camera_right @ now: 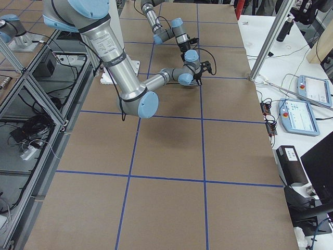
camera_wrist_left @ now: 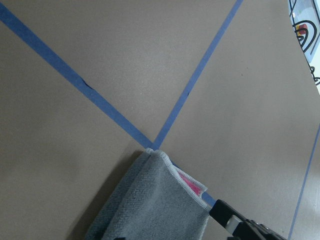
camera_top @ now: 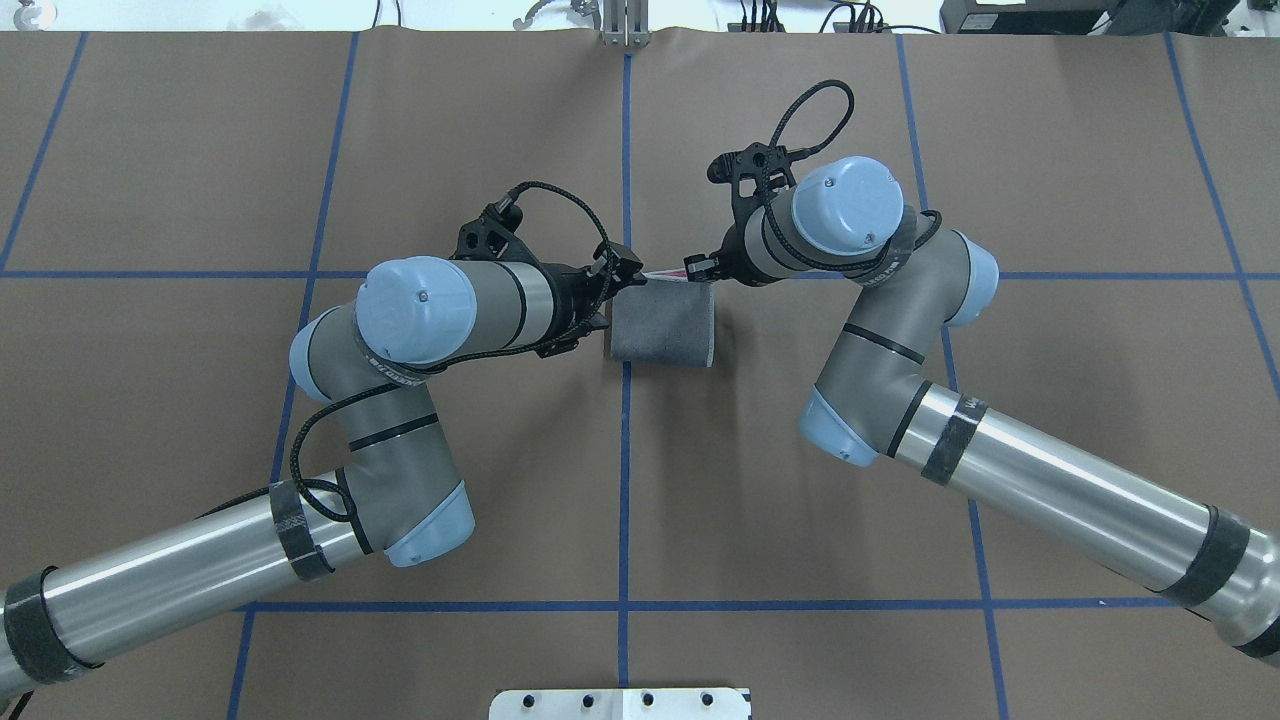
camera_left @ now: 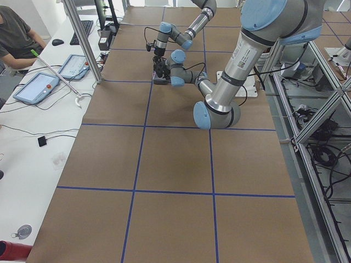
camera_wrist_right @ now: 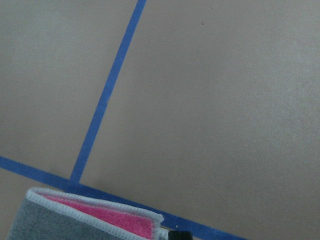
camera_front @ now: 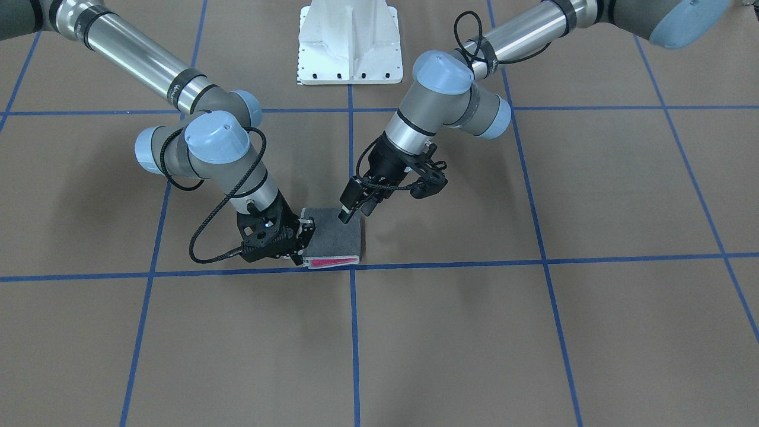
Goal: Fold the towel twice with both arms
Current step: 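Bring the left gripper to the towel's side beside the right gripper, then press both grippers against the towel's far edge to square it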
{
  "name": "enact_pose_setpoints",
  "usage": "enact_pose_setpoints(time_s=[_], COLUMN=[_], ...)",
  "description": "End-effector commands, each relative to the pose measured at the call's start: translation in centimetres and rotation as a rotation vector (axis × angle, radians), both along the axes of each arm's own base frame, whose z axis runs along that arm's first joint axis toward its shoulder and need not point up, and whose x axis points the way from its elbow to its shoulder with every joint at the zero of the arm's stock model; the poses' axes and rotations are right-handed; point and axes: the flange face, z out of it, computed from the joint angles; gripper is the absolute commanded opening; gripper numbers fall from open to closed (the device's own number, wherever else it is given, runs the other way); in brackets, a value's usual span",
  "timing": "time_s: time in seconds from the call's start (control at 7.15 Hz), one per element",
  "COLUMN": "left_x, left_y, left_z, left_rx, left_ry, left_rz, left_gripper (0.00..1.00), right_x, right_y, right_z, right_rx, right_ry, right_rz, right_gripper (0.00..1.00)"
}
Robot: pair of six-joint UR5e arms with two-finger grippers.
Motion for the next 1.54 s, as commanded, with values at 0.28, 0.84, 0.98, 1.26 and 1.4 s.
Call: enact_pose_setpoints(time_s=[0.28,0.84,0.98,1.26,1.4], left_x=[1.9,3.3,3.4,3.4,3.3], left_y=[0.7,1.1,1.1,1.1,1.1], left_z=[0.5,1.1,1.3,1.7,1.9], left_rx=[-0.001,-0.007,-0.009,-0.004,0.0], left_ry=[-0.004,-0.018,-0.022,-0.031,-0.034], left_rz=[0.015,0.029,0.029,0.033,0.034], left_gripper=[0.73,0.51,0.51,0.49,0.49], right_x=[0.0,0.0,0.0,0.0,0.0], right_y=[0.0,0.0,0.0,0.0,0.0], right_z=[0.1,0.1,0.1,0.1,0.2], right_rx=[-0.001,-0.001,-0.001,-0.001,-0.001], right_ry=[0.0,-0.001,0.0,-0.001,0.001], right_rz=[0.0,-0.001,0.0,-0.001,-0.002], right_gripper=[0.0,0.0,0.0,0.0,0.0])
